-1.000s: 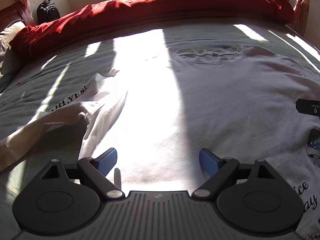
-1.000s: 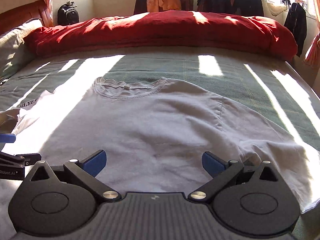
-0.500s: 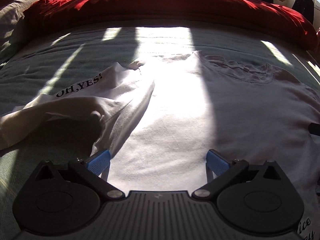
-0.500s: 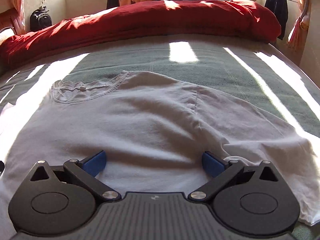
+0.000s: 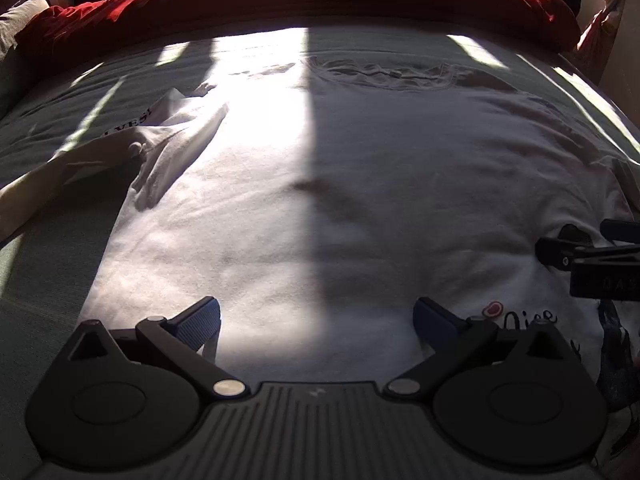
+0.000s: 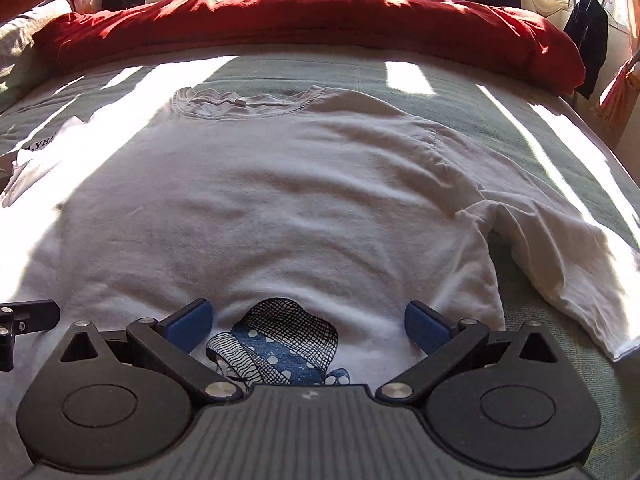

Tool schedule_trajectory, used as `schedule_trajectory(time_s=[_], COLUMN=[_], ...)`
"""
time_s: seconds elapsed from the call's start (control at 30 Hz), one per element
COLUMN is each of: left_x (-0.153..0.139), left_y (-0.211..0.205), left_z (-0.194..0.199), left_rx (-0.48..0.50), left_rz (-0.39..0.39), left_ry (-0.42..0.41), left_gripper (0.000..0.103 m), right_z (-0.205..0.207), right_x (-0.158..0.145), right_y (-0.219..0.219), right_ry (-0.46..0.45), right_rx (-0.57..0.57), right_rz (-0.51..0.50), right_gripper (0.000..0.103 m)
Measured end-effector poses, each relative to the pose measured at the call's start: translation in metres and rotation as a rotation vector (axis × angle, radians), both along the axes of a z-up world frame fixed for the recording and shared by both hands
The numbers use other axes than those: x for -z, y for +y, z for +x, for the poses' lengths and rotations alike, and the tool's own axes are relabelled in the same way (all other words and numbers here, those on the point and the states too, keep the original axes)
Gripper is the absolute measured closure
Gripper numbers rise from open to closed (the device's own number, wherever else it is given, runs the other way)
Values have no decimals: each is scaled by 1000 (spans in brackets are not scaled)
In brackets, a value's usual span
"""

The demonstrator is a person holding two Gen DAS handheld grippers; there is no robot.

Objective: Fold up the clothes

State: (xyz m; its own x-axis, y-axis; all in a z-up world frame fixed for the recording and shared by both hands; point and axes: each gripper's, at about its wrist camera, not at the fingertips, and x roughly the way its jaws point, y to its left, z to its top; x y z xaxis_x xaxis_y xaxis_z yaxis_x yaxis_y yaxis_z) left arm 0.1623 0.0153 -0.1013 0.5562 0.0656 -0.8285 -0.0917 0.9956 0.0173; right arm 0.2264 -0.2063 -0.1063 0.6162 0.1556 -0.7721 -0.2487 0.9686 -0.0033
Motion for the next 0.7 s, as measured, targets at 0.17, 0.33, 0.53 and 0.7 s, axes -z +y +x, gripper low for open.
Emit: schedule_trajectory(time_s=[0.17, 0.33, 0.53, 0.7], left_x=[-4, -4, -11, -26], left_y=[0, -3, -11, -25], left_z=[-23, -52, -70, -71], left_rx=[-15, -31, -22, 33], left_rz=[6, -6, 4, 41], left_ry=[26, 23, 52, 16], left_gripper=[0, 0, 0, 1], right_z=[-18, -73, -116, -104], right_x=[-5, -7, -10, -31], right_y=[-4, -17, -33, -35], right_ry=[35, 23, 54, 47], right_rx=[-17, -24, -19, -37], right_rz=[-13, -9, 22, 86], right_gripper=[0, 0, 0, 0])
